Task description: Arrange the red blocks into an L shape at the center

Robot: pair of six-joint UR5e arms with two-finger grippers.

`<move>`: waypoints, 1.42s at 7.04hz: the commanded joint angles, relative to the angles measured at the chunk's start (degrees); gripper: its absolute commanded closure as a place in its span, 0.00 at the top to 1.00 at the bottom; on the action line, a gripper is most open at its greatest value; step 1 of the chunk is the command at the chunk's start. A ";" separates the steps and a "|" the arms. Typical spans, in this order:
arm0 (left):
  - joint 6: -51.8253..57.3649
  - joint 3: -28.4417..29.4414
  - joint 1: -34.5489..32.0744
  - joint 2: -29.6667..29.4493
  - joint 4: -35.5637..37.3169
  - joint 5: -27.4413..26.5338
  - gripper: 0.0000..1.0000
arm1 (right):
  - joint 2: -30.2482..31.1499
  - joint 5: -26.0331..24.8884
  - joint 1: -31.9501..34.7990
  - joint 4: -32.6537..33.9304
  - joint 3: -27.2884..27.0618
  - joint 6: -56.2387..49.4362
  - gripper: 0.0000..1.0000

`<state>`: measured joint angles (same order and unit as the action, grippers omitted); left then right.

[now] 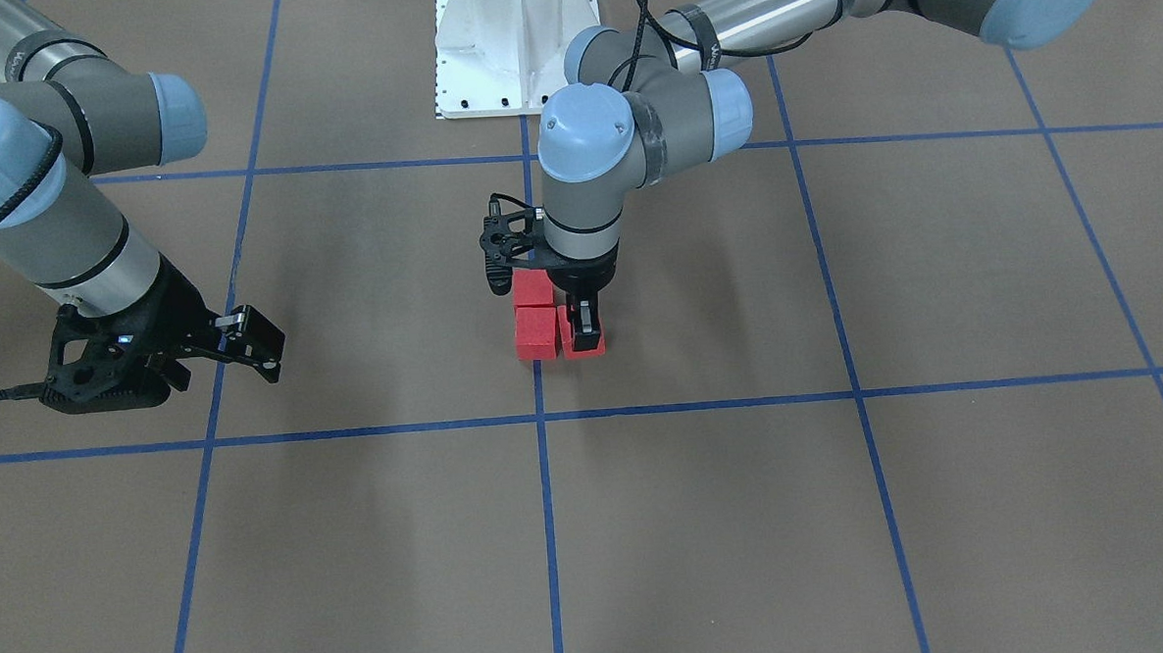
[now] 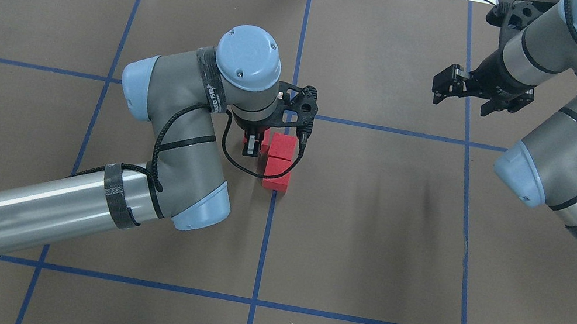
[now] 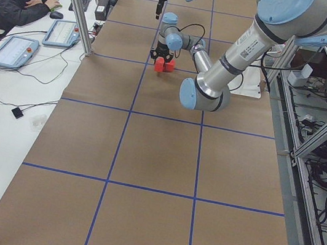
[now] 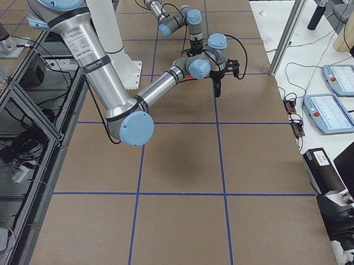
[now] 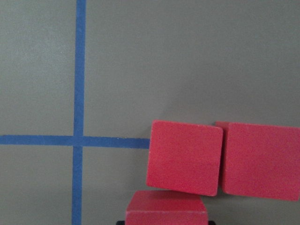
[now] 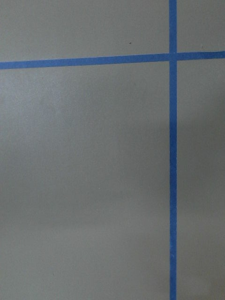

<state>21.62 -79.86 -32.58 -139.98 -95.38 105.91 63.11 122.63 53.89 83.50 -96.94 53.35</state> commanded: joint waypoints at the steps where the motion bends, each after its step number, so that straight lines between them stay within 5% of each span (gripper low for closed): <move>1: 0.00 -0.03 0.85 0.06 -0.41 0.00 0.00 | 0.00 0.07 0.07 0.00 -0.09 0.00 0.99; 8: 0.00 -0.56 1.03 0.06 -0.50 0.00 0.00 | -0.09 0.07 -0.01 0.00 -0.26 0.09 0.99; 10: 0.00 -0.82 1.55 0.15 -0.42 -0.18 0.36 | -0.09 0.07 -0.01 0.00 -0.26 0.09 0.99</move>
<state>21.62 -80.56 -31.43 -139.89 -95.82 105.83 63.03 122.70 53.88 83.50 -97.20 53.44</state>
